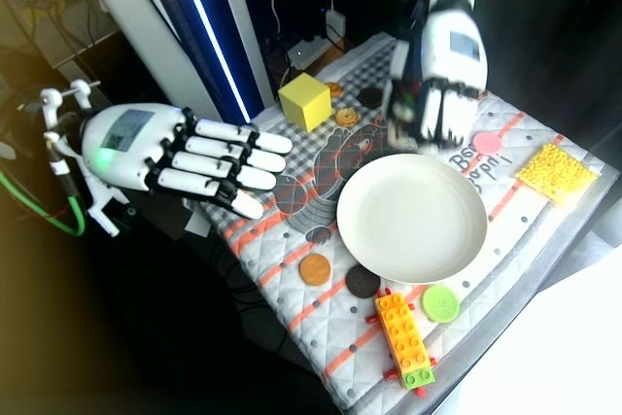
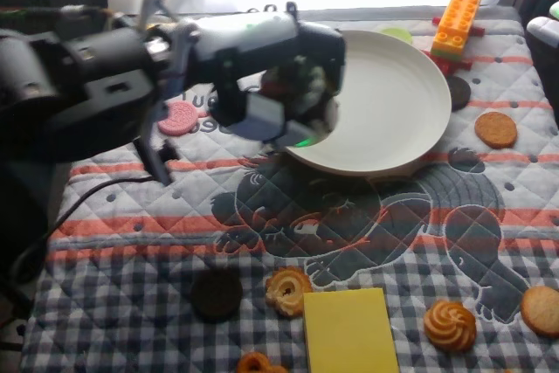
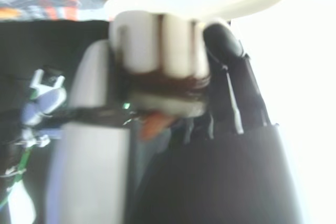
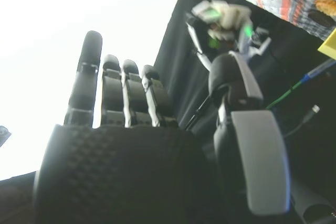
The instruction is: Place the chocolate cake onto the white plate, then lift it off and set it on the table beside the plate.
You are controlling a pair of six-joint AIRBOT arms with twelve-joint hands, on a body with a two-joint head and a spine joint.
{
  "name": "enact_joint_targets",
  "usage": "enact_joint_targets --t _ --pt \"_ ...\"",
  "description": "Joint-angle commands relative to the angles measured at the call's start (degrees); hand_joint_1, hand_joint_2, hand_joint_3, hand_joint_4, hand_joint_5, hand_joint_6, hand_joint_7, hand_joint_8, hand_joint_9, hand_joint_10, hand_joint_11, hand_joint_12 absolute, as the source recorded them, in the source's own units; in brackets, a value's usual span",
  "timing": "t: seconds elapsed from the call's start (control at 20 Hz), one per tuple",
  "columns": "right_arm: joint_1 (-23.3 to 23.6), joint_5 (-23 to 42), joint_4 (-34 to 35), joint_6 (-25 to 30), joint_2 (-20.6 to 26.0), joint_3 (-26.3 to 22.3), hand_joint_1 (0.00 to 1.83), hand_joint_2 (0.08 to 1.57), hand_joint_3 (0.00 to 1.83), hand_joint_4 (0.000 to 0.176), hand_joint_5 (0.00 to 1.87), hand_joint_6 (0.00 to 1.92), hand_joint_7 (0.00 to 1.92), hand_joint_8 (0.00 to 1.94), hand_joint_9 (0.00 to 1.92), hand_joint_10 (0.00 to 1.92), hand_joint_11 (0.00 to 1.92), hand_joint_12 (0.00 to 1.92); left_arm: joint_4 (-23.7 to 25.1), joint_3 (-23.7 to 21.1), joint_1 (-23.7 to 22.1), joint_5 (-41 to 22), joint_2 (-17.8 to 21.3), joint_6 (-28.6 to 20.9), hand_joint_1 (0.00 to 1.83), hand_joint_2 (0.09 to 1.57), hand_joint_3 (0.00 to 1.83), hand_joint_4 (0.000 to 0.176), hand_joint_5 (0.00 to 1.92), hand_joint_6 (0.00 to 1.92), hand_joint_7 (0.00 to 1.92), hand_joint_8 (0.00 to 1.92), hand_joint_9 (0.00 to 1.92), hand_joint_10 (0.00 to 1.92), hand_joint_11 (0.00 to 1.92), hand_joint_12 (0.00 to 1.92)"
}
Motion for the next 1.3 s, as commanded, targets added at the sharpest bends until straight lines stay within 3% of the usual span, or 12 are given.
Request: enact_joint_targets --t 0.0,0.15,0.35,0.5,0.55,0.6,0.65,0.7,0.9,0.95,1.05,1.25 --pt "0.18 7.04 0.64 0.12 0.18 0.28 0.55 1.29 0.0 0.033 0.0 0.0 0.0 0.0 0.0 0.0 0.0 1.06 -1.36 0.95 -1.19 -4.63 -0.8 -0.23 1.24 1.41 0.0 0.0 0.47 1.78 0.31 1.82 0.51 1.79 0.48 1.76" --pt "0.18 7.03 0.64 0.12 0.12 0.5 0.62 1.29 0.0 0.018 0.0 0.0 0.0 0.0 0.0 0.0 0.0 1.01 -2.65 5.52 -2.09 -2.2 -6.01 -0.24 1.04 1.34 0.0 0.0 0.57 1.59 0.26 1.07 0.28 1.22 0.17 1.67" --pt "0.17 7.03 0.64 0.28 0.12 0.53 0.61 1.29 0.0 0.0 0.0 0.0 0.0 0.0 0.0 0.0 0.0 0.88 -2.91 8.31 -2.24 -0.3 -9.36 -0.2 1.28 1.19 0.0 0.0 0.28 1.24 0.22 1.12 0.18 1.25 0.16 1.7" --pt "0.17 7.03 0.64 0.32 0.12 0.53 0.55 1.31 0.0 0.0 0.0 0.0 0.0 0.0 0.0 0.0 0.0 0.42 -3.29 9.17 -2.17 0.14 -10.12 -0.19 1.08 1.17 0.0 0.0 0.28 0.87 0.29 0.39 0.12 0.74 0.0 1.52" --pt "0.17 7.03 0.63 0.32 0.1 0.53 0.55 1.31 0.0 0.0 0.0 0.0 0.0 0.0 0.0 0.0 0.0 0.45 -3.58 9.64 -2.04 0.46 -10.6 -0.19 1.01 1.17 0.0 0.015 0.21 0.67 0.29 0.18 0.1 0.54 0.0 1.37" --pt "0.15 7.03 0.61 0.34 0.07 0.53 0.53 1.31 0.0 0.0 0.0 0.0 0.0 0.0 0.0 0.0 0.0 0.25 -4.25 10.67 -1.69 0.92 -11.62 -0.19 0.89 1.17 0.0 0.065 0.05 0.4 0.12 0.05 0.02 0.34 0.0 1.2" --pt "0.11 7.03 0.61 0.46 0.07 0.53 0.5 1.31 0.0 0.015 0.0 0.0 0.0 0.0 0.0 0.0 0.0 0.13 -4.68 11.46 -1.39 1.45 -12.38 -0.19 0.71 1.13 0.0 0.106 0.0 0.02 0.0 0.0 0.0 0.02 0.0 1.07" --pt "0.09 7.03 0.61 0.56 0.07 0.54 0.5 1.31 0.0 0.015 0.0 0.0 0.0 0.0 0.0 0.0 0.0 0.13 -4.7 11.73 -1.27 1.66 -12.65 -0.19 0.71 1.13 0.0 0.106 0.0 0.02 0.0 0.0 0.0 0.02 0.0 1.07" --pt "0.02 7.04 0.63 0.84 0.09 0.55 0.53 1.29 0.0 0.029 0.0 0.0 0.0 0.0 0.0 0.0 0.0 0.18 -6.36 10.75 -0.79 0.38 -11.7 -0.18 0.76 1.01 0.0 0.156 0.0 0.0 0.0 0.0 0.0 0.0 0.0 0.03" --pt "0.02 7.04 0.64 0.86 0.09 0.55 0.54 1.28 0.0 0.045 0.0 0.0 0.0 0.0 0.0 0.0 0.0 0.13 -6.52 10.05 -0.73 -0.4 -11.05 -0.18 0.79 1.0 0.0 0.172 0.0 0.0 0.0 0.0 0.0 0.0 0.0 0.01" --pt "0.01 7.04 0.66 1.16 0.15 0.55 0.56 1.26 0.0 0.019 0.0 0.0 0.0 0.0 0.0 0.0 0.0 0.55 -6.9 8.08 -0.59 -2.66 -8.94 -0.18 0.73 1.01 0.0 0.176 0.0 0.0 0.0 0.0 0.0 0.0 0.0 0.0" --pt "0.01 7.01 0.66 2.06 0.41 0.6 0.68 1.24 0.0 0.041 0.0 0.0 0.0 0.0 0.04 0.02 0.0 0.95 -7.41 1.2 1.56 -10.94 -1.12 -0.35 0.68 1.06 0.02 0.176 0.0 0.0 0.0 0.0 0.0 0.0 0.0 0.0"
